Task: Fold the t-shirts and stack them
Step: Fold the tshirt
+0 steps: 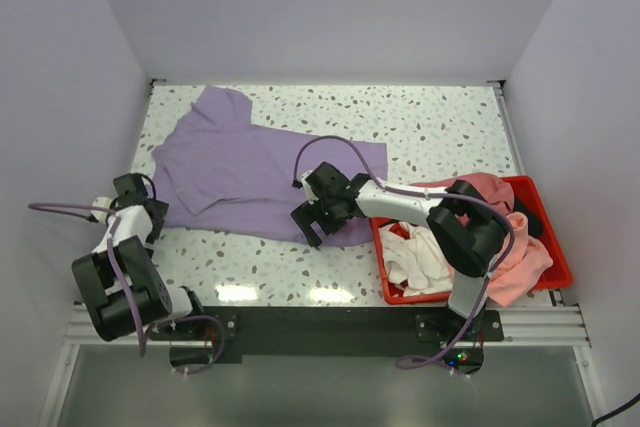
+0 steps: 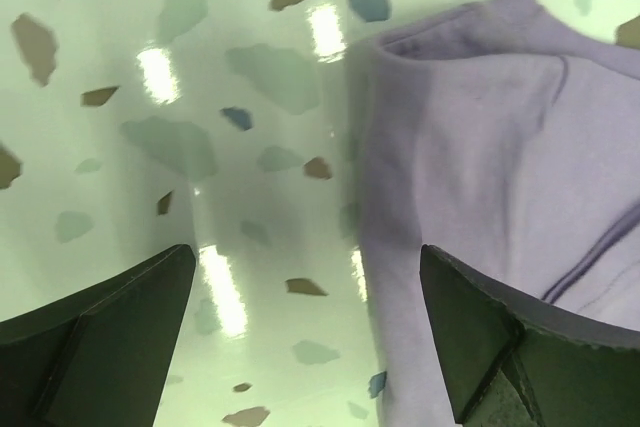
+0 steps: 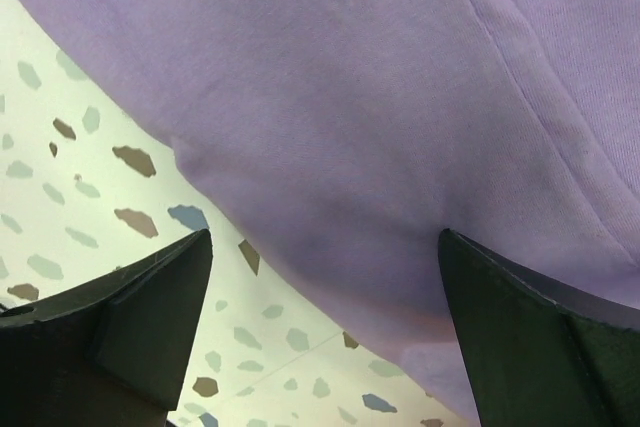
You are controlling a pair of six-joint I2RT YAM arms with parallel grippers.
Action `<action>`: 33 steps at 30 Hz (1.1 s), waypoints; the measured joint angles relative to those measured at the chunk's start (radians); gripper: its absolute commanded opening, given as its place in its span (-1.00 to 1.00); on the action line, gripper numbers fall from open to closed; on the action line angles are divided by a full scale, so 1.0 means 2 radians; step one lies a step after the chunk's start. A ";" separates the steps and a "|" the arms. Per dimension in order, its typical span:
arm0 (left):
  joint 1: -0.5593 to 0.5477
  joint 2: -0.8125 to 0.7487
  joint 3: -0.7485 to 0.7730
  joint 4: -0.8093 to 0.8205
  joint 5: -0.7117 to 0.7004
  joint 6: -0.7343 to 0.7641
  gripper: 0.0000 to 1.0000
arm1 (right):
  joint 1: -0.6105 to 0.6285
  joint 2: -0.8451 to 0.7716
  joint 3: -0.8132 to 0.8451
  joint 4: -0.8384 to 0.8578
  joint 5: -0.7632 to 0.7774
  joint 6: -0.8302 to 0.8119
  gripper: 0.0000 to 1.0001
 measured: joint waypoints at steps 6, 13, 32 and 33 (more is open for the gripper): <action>0.003 -0.023 -0.007 -0.033 -0.001 -0.013 1.00 | 0.002 -0.009 -0.010 -0.006 -0.005 0.000 0.98; 0.003 -0.066 0.035 -0.037 0.047 -0.005 1.00 | 0.002 -0.009 -0.008 -0.014 -0.004 -0.003 0.98; -0.001 0.081 0.095 0.082 0.145 0.016 1.00 | 0.002 -0.073 0.056 -0.060 0.026 -0.002 0.98; -0.001 0.081 0.089 0.086 0.143 0.017 1.00 | 0.002 -0.080 0.056 -0.060 0.026 -0.001 0.98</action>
